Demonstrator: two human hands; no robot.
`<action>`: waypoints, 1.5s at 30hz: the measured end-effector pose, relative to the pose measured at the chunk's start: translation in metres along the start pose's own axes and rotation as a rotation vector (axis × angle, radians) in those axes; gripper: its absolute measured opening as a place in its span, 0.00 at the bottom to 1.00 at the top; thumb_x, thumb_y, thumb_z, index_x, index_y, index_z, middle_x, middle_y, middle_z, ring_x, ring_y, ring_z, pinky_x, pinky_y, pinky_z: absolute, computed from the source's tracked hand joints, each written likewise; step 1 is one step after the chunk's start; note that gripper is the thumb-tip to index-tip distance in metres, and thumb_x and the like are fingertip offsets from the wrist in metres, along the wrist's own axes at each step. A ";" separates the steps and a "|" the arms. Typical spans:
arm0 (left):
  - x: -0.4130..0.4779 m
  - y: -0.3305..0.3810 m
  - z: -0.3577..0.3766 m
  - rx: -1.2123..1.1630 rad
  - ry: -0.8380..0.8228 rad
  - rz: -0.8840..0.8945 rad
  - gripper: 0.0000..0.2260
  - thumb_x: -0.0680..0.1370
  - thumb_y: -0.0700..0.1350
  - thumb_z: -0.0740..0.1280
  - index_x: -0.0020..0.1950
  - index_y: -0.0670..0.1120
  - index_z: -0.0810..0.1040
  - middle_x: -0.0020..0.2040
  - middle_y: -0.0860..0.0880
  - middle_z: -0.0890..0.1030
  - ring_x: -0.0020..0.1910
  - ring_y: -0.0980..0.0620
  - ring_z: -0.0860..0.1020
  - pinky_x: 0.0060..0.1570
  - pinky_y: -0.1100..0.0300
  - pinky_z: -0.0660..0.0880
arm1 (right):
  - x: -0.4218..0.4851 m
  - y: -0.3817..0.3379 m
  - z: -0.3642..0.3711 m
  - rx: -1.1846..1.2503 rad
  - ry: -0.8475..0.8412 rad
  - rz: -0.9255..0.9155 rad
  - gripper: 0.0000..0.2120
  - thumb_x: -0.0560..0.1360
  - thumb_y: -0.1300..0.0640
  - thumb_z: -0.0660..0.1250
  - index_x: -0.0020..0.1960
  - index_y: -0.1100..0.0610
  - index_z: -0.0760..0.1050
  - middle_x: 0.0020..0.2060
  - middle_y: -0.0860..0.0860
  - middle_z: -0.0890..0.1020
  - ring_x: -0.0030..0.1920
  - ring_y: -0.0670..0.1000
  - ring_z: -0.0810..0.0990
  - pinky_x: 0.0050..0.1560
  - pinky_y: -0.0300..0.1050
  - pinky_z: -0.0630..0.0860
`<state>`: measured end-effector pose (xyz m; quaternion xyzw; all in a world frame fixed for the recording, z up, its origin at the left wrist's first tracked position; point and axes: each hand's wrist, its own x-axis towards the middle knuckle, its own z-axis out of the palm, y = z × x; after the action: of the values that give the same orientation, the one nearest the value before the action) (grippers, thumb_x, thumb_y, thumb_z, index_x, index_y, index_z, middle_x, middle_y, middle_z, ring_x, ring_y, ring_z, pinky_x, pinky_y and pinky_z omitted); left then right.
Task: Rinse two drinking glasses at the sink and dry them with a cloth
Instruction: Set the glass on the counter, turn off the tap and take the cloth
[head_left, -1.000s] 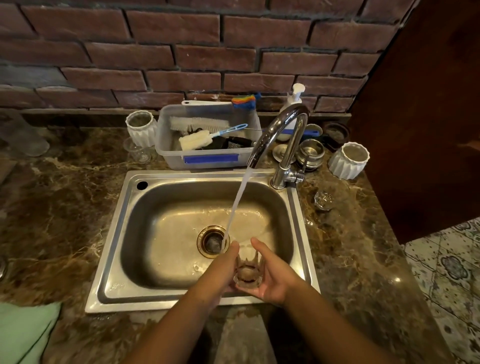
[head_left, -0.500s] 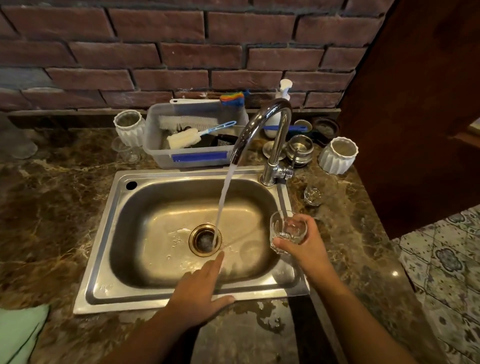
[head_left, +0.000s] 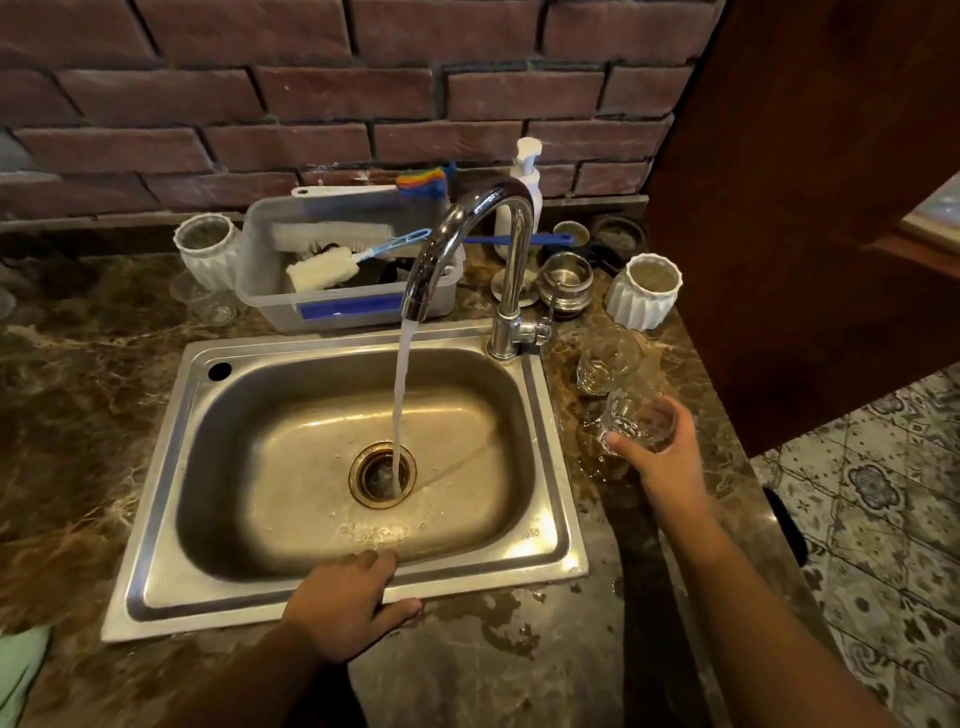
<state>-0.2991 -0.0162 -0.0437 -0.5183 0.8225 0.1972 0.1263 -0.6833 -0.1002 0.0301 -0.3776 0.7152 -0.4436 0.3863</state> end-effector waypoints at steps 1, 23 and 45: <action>0.000 0.000 0.001 -0.001 0.006 0.000 0.34 0.72 0.78 0.41 0.60 0.55 0.69 0.56 0.51 0.80 0.52 0.49 0.79 0.49 0.52 0.75 | 0.000 0.002 -0.003 -0.003 0.002 0.001 0.40 0.66 0.56 0.81 0.72 0.49 0.65 0.61 0.46 0.79 0.63 0.50 0.76 0.57 0.44 0.74; -0.009 0.010 -0.002 0.028 0.092 -0.074 0.35 0.74 0.75 0.43 0.62 0.52 0.72 0.57 0.48 0.80 0.55 0.46 0.78 0.54 0.48 0.74 | -0.041 0.024 0.008 -0.075 0.158 0.115 0.36 0.71 0.62 0.76 0.74 0.52 0.62 0.69 0.57 0.75 0.68 0.58 0.74 0.67 0.59 0.72; -0.025 -0.032 -0.002 -0.019 0.105 -0.133 0.36 0.68 0.81 0.44 0.54 0.56 0.73 0.48 0.53 0.82 0.42 0.52 0.76 0.42 0.53 0.70 | 0.011 -0.045 0.120 -0.148 -0.032 -0.083 0.25 0.78 0.52 0.68 0.72 0.58 0.66 0.60 0.53 0.78 0.55 0.50 0.76 0.56 0.44 0.70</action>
<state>-0.2596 -0.0087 -0.0379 -0.5827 0.7898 0.1685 0.0910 -0.5723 -0.1659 0.0326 -0.4415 0.7235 -0.3989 0.3500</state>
